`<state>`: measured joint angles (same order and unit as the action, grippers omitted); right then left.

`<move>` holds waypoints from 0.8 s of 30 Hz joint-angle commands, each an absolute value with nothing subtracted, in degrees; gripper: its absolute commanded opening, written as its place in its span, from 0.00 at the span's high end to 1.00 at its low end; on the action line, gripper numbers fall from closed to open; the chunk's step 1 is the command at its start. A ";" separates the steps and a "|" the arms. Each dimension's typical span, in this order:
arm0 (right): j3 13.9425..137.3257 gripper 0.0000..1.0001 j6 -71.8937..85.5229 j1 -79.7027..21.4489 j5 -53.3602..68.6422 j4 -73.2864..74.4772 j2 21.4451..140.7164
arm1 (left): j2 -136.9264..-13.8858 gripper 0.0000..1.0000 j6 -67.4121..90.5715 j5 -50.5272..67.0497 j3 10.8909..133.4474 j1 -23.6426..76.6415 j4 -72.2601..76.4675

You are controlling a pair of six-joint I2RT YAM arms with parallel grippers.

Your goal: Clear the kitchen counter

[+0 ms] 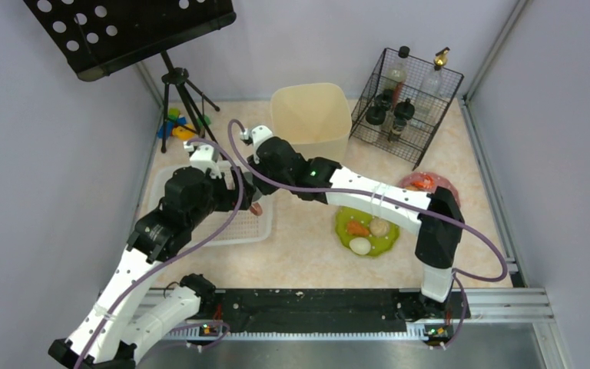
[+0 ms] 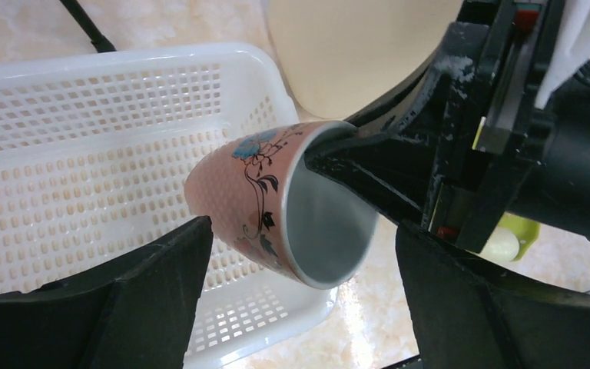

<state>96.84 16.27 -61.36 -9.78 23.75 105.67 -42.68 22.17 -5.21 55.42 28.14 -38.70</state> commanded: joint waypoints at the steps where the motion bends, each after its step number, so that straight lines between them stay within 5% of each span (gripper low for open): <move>1: 101.89 1.00 17.42 -62.25 -11.08 19.86 105.25 | -42.67 0.08 20.80 -9.02 57.15 28.25 -38.50; 24: 100.99 1.00 18.65 -64.54 -12.49 17.67 103.83 | -46.92 0.47 20.73 -12.16 56.69 28.28 -37.79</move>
<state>97.65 17.08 -63.07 -12.62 24.08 105.73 -46.68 20.88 -11.42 55.40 28.14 -39.68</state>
